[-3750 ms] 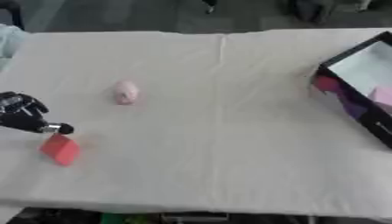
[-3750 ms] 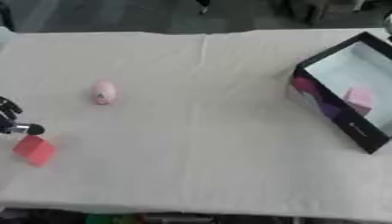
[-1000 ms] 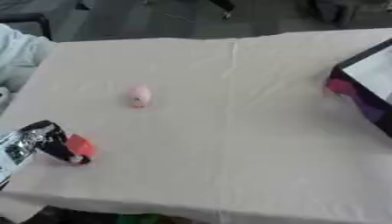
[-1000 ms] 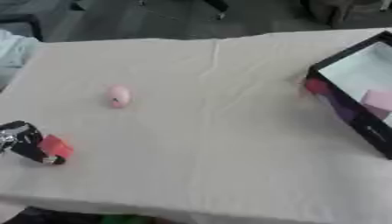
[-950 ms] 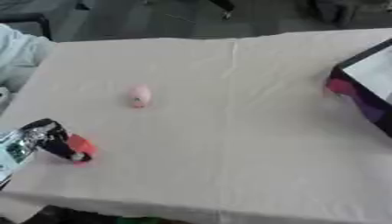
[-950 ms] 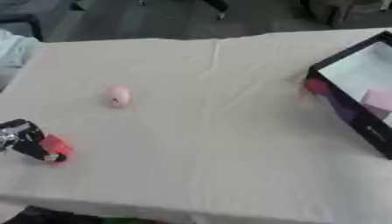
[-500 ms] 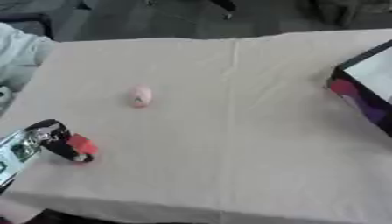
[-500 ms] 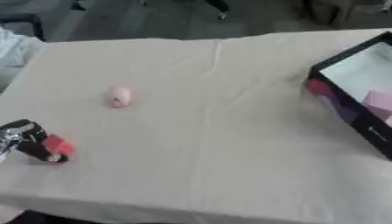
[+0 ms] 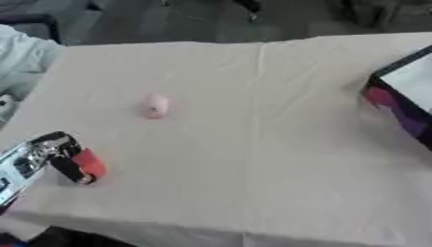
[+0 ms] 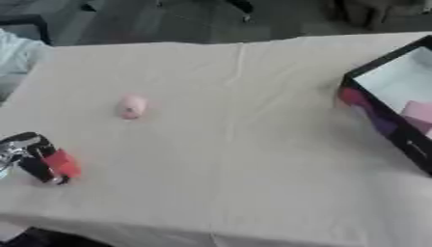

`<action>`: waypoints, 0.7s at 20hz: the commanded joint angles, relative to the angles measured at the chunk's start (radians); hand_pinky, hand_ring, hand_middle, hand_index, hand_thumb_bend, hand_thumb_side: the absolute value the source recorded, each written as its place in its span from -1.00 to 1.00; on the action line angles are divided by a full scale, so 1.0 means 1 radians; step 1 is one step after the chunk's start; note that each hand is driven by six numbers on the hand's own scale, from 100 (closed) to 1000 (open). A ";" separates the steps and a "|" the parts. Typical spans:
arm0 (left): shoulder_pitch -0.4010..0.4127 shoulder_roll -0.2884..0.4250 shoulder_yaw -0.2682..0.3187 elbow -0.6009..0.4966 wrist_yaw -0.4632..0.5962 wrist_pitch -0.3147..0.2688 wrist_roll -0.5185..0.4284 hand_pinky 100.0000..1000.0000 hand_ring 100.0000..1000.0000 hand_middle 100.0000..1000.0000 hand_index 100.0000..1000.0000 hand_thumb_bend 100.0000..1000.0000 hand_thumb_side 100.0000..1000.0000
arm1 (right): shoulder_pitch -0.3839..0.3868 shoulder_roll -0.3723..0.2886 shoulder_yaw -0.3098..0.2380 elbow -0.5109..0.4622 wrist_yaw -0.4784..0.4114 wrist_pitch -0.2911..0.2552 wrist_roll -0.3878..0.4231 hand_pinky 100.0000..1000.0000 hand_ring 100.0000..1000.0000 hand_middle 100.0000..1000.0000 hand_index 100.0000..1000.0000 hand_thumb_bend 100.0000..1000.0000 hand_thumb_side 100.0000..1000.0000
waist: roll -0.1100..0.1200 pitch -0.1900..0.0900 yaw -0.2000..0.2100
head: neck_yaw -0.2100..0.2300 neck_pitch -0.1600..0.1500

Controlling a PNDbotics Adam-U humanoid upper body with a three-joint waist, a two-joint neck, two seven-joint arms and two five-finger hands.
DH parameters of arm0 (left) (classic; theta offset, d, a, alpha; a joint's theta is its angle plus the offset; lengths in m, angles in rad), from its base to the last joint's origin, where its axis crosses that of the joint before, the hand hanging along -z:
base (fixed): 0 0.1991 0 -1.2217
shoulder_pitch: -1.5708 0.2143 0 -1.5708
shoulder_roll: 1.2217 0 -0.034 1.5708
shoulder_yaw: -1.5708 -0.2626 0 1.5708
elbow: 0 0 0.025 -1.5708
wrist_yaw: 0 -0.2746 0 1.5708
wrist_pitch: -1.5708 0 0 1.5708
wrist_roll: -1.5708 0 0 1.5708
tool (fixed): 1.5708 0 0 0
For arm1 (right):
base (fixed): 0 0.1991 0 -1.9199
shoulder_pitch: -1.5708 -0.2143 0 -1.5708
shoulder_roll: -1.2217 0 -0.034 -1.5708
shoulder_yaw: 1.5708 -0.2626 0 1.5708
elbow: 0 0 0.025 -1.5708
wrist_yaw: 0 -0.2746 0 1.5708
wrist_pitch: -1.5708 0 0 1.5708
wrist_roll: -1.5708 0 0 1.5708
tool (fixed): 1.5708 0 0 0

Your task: Pick up the objects with one hand, pass them to the other hand, and then place them into the box on the other side of the table.

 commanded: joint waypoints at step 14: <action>-0.034 0.081 0.131 -0.209 -0.018 -0.038 0.138 0.50 0.15 -0.10 -0.13 -0.69 -1.00 | -0.014 -0.035 -0.021 -0.028 -0.009 -0.013 -0.006 1.00 0.98 0.89 0.89 -1.00 0.00 | -0.030 -0.012 0.012 | -0.019 0.007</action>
